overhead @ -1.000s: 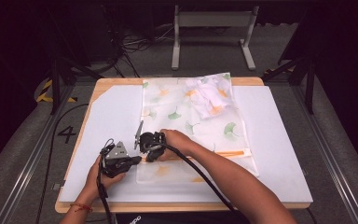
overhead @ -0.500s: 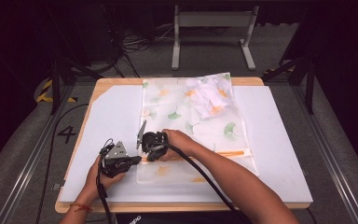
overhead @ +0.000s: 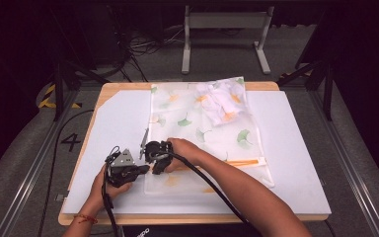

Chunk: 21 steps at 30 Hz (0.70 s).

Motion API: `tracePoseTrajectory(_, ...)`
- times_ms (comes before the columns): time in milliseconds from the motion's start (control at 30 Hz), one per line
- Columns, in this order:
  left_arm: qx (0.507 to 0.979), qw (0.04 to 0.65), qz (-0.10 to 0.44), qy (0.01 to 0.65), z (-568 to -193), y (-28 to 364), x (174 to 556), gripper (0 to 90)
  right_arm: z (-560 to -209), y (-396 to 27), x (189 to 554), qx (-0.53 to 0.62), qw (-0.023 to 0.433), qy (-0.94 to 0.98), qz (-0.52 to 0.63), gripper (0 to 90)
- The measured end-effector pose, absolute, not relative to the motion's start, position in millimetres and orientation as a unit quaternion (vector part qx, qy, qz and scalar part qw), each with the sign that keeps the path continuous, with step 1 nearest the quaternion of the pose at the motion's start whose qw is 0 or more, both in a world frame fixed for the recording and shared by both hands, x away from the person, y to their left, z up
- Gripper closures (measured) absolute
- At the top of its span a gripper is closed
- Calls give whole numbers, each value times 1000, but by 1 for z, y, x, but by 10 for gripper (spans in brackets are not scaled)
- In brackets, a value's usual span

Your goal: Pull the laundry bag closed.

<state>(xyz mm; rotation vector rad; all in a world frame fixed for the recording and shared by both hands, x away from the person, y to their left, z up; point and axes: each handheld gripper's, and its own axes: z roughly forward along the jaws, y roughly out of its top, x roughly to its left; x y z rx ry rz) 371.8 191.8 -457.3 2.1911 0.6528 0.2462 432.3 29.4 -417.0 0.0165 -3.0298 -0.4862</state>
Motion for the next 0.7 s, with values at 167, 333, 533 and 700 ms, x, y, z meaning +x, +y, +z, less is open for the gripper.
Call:
tracePoseTrajectory(167,869,409,97,260,-457,192,372,900,-417,35,433,-5,37,-989,-144,834)
tracePoseTrajectory(333,870,408,97,260,-457,193,372,900,-418,30,439,-48,59,-984,-160,869)
tracePoseTrajectory(533,869,409,99,259,-457,192,372,900,-417,29,435,-48,34,-985,-163,899)
tracePoseTrajectory(700,870,407,99,259,-457,192,372,900,-416,26,432,-48,25,-985,-163,899)
